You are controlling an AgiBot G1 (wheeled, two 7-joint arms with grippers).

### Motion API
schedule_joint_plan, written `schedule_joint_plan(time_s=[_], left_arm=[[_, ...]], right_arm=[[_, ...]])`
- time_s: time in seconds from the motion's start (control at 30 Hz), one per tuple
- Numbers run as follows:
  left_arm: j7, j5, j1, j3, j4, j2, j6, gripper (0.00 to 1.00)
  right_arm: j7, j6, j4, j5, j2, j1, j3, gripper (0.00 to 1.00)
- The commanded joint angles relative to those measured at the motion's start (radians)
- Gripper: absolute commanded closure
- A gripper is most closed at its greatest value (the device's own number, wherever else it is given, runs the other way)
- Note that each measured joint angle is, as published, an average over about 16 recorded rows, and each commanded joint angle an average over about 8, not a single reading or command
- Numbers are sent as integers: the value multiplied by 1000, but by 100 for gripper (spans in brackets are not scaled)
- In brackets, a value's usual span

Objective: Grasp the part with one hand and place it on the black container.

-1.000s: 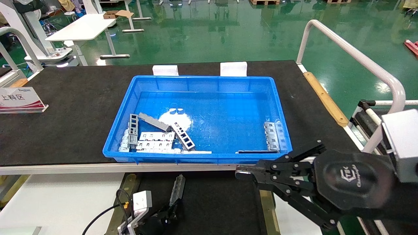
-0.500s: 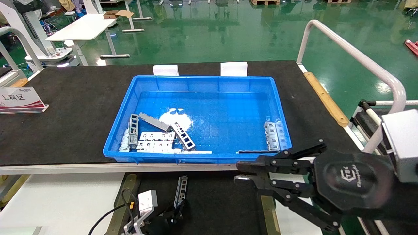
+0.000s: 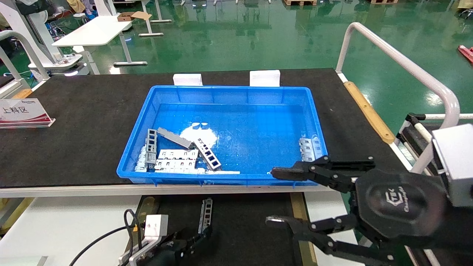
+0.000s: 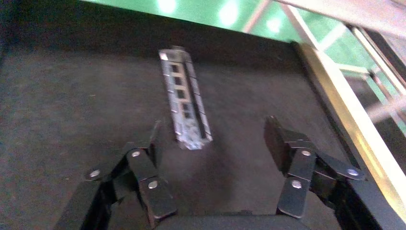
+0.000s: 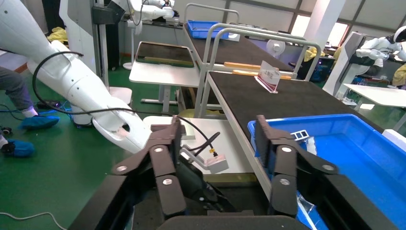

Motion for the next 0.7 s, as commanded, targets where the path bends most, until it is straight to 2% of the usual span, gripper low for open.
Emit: schedule_joint_plan(time_s=[0.03, 0.43, 0.7], left_arm=[[8, 14, 9, -3, -13, -34, 57, 0], [109, 64, -4, -55, -11, -187, 538, 0], [147, 72, -62, -76, -9, -255, 774, 0]], right_arm=[[0, 0, 0, 0, 0, 0, 0, 0], [0, 0, 0, 0, 0, 0, 0, 0], [0, 0, 0, 0, 0, 0, -1, 0]])
